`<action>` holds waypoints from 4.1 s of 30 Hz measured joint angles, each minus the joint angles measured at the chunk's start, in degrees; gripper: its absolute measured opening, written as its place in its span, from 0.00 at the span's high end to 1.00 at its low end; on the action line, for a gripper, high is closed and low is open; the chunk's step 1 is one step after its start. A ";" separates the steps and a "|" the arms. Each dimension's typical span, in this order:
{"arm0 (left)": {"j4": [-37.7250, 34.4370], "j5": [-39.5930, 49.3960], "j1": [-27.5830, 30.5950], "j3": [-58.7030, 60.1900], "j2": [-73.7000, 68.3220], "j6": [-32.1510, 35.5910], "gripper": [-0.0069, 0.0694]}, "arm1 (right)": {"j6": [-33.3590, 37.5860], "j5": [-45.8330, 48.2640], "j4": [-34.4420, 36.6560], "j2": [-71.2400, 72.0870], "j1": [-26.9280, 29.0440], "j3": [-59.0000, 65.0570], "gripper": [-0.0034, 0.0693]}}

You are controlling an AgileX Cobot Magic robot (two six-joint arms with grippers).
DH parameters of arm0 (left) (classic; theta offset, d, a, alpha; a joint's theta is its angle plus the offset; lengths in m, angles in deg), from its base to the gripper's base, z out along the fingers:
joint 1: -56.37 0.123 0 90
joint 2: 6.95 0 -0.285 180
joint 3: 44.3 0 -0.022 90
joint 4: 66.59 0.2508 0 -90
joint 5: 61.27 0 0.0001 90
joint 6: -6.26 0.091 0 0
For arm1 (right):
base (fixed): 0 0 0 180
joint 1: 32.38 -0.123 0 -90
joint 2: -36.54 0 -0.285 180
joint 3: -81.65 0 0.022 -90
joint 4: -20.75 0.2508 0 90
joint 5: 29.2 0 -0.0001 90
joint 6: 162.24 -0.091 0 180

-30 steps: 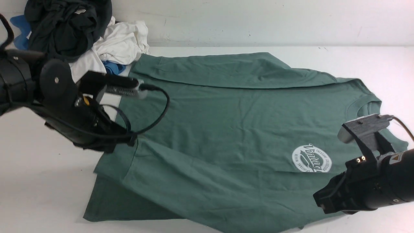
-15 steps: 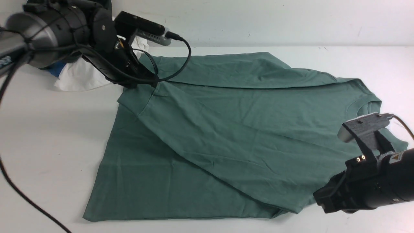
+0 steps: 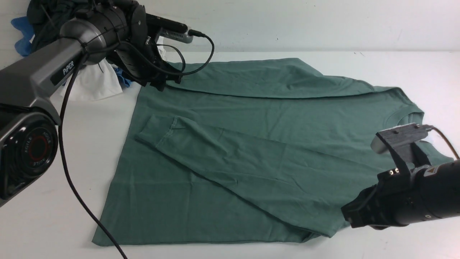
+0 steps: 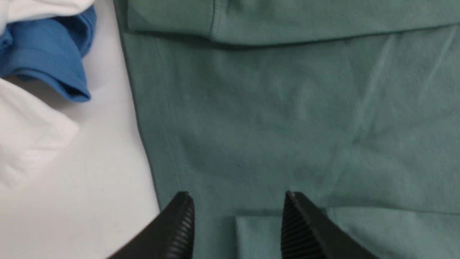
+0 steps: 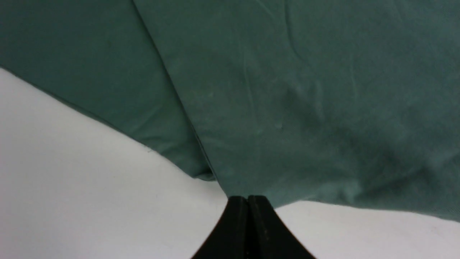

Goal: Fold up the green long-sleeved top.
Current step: Use the left arm to clamp the cuff farthest from it

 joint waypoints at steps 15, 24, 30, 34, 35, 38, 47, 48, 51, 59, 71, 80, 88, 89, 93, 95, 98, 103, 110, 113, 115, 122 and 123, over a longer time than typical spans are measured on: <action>-19.33 -7.98 8.37 -16.75 -14.37 -0.03 0.32 | 14.19 -11.62 9.13 -10.63 -3.96 -3.49 0.97; -22.48 -9.89 8.36 -17.43 -15.52 3.39 0.31 | 22.98 -26.24 15.58 -23.39 -8.59 -7.16 0.97; -21.84 -9.74 8.36 -17.47 -15.52 4.52 0.31 | 25.68 -14.05 14.00 -25.42 -8.80 -10.16 0.97; -20.31 -9.59 8.36 -17.47 -15.52 4.77 0.31 | 22.57 -8.92 11.83 -24.21 -8.80 -9.31 0.97; -19.60 -9.71 8.36 -17.47 -15.52 4.87 0.31 | 21.89 -7.69 10.76 -23.42 -8.80 -8.82 0.97; -18.12 -10.47 8.36 -17.47 -15.64 4.87 0.31 | 21.42 -5.90 7.65 -22.02 -8.87 -8.07 0.97; -18.14 -14.58 8.36 -17.49 -18.55 6.62 0.31 | 21.23 -1.46 0.93 -17.54 -8.87 -7.49 0.97; -18.33 -15.01 8.36 -17.49 -19.10 7.44 0.31 | 21.23 -1.28 0.87 -16.55 -8.87 -7.49 0.97; -20.00 -17.21 8.36 -17.49 -20.69 9.85 0.32 | 21.23 -1.04 0.87 -14.50 -8.87 -7.49 0.97; -32.01 -20.17 8.36 -17.79 -22.72 19.24 0.56 | 21.23 -0.76 0.87 -13.33 -8.87 -7.45 0.97; -31.98 -17.28 8.36 -17.68 -18.69 22.80 0.89 | 21.16 -0.11 0.87 -12.48 -8.87 -7.43 0.97; -28.82 -14.60 8.36 -17.74 -18.13 22.24 0.86 | 21.16 -0.16 0.87 -11.44 -8.87 -7.43 0.97; -27.92 -17.16 8.36 -17.63 -19.64 19.62 0.47 | 21.07 0.48 0.87 -11.21 -8.87 -7.43 0.97; -28.50 -18.49 8.36 -17.69 -19.64 19.38 0.42 | 20.85 0.48 0.87 -11.21 -8.87 -7.43 0.97; -30.49 -21.49 8.36 -17.69 -20.00 19.19 0.28 | 20.10 -1.00 0.87 -11.21 -8.87 -7.43 0.97; -30.83 -22.04 8.36 -17.73 -20.66 19.13 0.29 | 20.07 -1.77 0.87 -11.21 -8.87 -7.43 0.97; -30.83 -22.16 8.36 -17.73 -21.79 19.20 0.36 | 20.07 -2.25 0.87 -11.21 -8.87 -7.43 0.97; -31.14 -23.18 8.36 -17.73 -22.96 21.89 0.62 | 20.07 -2.25 0.87 -11.21 -8.87 -7.43 0.97; -33.27 -23.00 8.36 -17.68 -22.10 27.66 0.89 | 20.00 -2.25 0.87 -11.21 -8.87 -7.43 0.97; -33.48 -21.93 8.36 -17.68 -20.27 28.56 0.89 | 19.81 -2.25 0.82 -11.21 -8.87 -7.38 0.97; -33.48 -21.19 8.36 -17.68 -19.20 28.68 0.89 | 19.65 -2.11 0.82 -11.21 -8.87 -7.38 0.97; -33.12 -18.07 8.36 -17.72 -15.94 28.27 0.89 | 19.46 -0.94 0.82 -11.21 -8.87 -7.31 0.97; -32.85 -17.54 8.36 -17.72 -15.94 28.21 0.89 | 19.46 -0.94 0.82 -11.21 -8.87 -7.31 0.97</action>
